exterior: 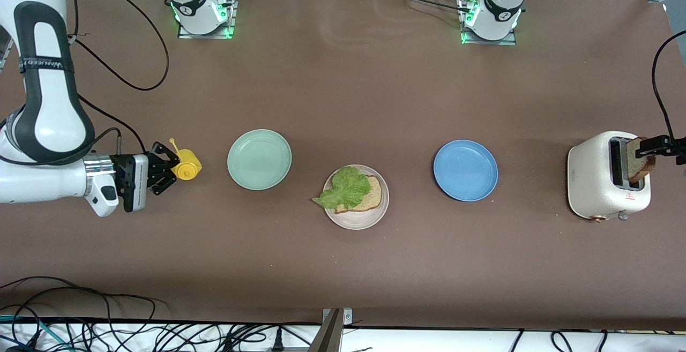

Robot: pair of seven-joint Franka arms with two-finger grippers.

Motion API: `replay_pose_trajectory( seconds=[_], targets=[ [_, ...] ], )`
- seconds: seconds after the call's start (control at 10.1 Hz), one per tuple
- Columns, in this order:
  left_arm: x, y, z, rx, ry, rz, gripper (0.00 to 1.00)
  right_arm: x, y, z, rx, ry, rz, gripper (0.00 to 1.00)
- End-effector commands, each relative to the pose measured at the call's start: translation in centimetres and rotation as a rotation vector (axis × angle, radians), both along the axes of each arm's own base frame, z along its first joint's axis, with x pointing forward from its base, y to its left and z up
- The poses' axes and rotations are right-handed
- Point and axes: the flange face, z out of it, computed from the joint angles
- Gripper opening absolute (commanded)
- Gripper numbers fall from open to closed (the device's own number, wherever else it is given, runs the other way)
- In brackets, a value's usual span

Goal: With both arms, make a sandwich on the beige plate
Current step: 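Set the mustard down with the right gripper while the left gripper grasps toast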

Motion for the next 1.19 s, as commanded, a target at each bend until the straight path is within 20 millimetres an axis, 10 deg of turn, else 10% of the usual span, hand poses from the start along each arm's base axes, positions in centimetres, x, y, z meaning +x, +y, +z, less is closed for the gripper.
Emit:
replay_pose_trajectory(
  seconds=[0.0, 0.2, 0.4, 0.59, 1.09],
  targets=[
    [-2.1, 0.5, -1.3, 0.030, -0.028, -0.034, 1.00, -1.2, -0.9, -1.3, 0.116, -0.056, 0.055, 0.00],
    [-2.7, 0.8, -3.0, 0.026, -0.041, -0.032, 0.94, -1.3, -1.9, -3.0, 0.154, -0.098, 0.107, 0.00],
    [-3.1, 1.4, -3.4, 0.019, -0.041, -0.053, 0.35, -1.4, -2.6, -3.9, 0.184, -0.139, 0.152, 0.00],
    [-3.3, 1.9, -3.7, 0.003, -0.042, -0.041, 0.00, -1.5, -2.7, -4.5, 0.203, -0.157, 0.181, 0.00],
    [-2.3, 1.6, -2.6, 0.011, -0.055, -0.091, 0.00, -1.5, -4.0, -7.3, 0.272, -0.206, 0.208, 0.00]
  ],
)
